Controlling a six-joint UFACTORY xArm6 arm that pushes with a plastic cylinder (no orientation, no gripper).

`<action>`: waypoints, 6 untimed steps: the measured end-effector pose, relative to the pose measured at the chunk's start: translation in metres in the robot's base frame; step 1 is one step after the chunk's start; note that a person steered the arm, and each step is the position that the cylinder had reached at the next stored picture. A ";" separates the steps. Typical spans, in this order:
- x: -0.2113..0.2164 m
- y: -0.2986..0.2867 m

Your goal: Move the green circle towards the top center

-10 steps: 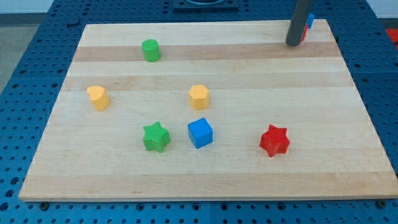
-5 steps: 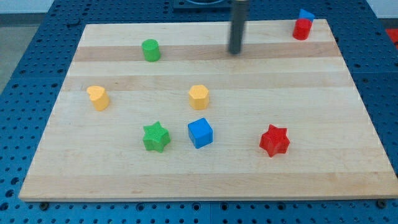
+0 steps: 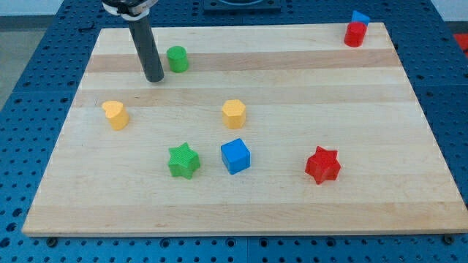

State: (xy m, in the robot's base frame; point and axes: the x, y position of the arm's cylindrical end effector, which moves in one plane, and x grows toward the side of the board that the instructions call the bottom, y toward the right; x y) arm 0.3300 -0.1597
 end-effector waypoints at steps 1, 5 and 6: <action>-0.016 0.009; -0.046 0.048; -0.064 0.042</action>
